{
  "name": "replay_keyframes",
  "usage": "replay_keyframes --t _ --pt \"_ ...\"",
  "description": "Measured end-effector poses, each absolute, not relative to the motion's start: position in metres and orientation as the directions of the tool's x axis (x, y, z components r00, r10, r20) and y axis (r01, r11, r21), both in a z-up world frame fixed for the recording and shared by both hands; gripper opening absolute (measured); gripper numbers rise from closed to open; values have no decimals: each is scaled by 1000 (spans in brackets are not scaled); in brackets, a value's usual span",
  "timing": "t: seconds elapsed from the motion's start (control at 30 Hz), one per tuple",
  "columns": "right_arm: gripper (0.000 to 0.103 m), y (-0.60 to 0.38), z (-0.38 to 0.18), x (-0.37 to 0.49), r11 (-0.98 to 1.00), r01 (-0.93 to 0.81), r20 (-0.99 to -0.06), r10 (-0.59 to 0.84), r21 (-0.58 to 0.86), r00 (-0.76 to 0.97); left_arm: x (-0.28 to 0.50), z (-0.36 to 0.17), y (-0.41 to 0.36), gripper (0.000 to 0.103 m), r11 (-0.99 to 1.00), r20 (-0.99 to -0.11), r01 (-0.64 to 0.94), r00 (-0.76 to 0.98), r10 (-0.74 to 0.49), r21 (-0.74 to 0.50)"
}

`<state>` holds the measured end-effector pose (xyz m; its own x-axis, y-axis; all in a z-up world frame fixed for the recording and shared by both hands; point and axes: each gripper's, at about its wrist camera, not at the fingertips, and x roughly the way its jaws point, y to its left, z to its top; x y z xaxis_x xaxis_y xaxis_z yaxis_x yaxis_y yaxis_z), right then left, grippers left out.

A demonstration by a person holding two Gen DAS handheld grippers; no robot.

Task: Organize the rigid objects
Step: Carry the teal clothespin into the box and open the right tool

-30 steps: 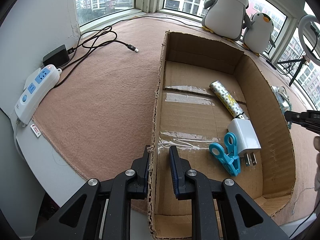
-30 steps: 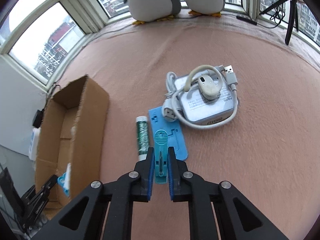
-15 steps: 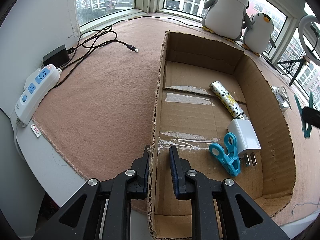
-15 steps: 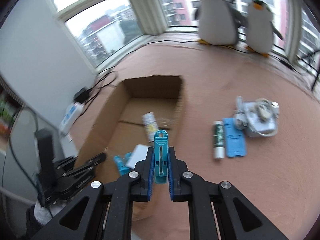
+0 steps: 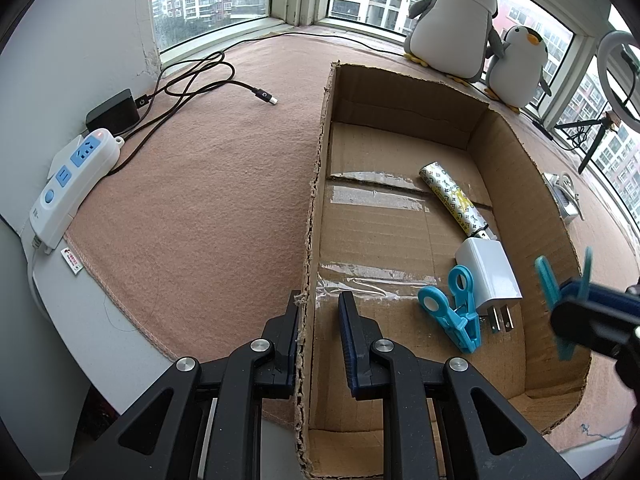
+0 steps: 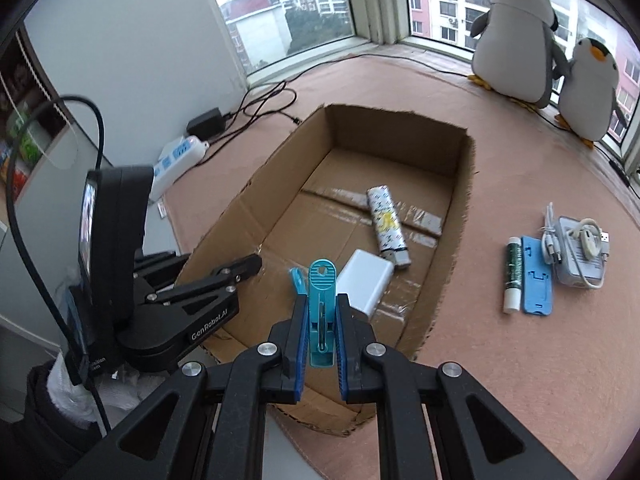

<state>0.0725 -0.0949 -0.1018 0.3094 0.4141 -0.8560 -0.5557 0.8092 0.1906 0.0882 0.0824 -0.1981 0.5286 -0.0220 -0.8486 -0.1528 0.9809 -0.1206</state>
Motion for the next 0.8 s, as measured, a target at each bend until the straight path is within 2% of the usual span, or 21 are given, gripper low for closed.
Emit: replay_keyframes --t 0.5,0.8 --pt "12 -85 -108 70 815 -562 -871 372 140 322 88 -199 83 18 981 -848 -153 529 -22 -121" --pt "14 -95 -97 70 816 -553 -850 403 166 340 88 -198 83 18 981 -849 -152 529 -21 -119"
